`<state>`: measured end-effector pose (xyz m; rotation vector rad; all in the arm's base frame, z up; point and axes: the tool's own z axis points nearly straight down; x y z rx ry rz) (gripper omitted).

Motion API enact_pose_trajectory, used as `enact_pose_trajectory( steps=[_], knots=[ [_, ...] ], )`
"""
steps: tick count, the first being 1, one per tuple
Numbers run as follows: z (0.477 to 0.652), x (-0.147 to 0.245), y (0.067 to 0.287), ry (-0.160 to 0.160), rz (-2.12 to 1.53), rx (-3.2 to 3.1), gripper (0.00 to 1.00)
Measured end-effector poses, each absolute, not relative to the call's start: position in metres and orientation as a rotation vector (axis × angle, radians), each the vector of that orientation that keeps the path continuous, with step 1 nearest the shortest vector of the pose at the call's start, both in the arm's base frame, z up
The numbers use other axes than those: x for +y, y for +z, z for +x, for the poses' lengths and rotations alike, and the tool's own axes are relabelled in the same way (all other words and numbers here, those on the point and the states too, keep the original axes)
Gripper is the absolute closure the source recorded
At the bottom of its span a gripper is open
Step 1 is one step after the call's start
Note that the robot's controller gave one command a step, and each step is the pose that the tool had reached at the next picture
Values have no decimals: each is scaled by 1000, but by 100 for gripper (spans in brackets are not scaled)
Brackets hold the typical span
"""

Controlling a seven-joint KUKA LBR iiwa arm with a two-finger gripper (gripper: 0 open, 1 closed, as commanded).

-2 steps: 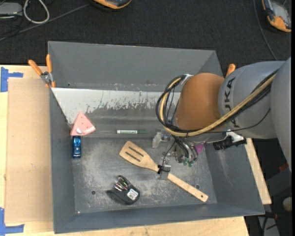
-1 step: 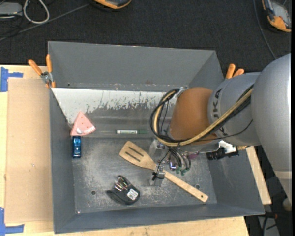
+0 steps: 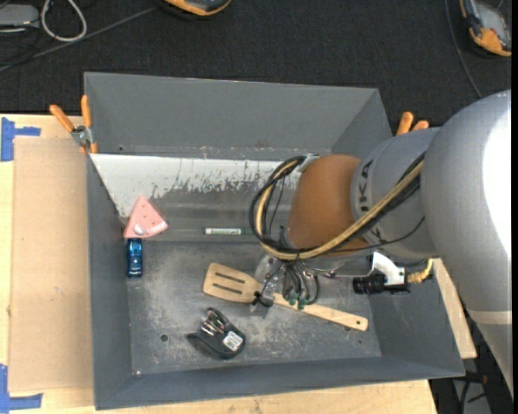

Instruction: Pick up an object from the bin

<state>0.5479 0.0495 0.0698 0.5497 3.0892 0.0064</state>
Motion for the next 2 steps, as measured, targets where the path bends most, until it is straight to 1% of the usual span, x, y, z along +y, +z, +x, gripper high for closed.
enact_pose_trajectory(
  steps=[1,2],
  knots=[
    [548,50,71,6,549,3089,100],
    [548,50,78,7,548,3091,100]
  ],
)
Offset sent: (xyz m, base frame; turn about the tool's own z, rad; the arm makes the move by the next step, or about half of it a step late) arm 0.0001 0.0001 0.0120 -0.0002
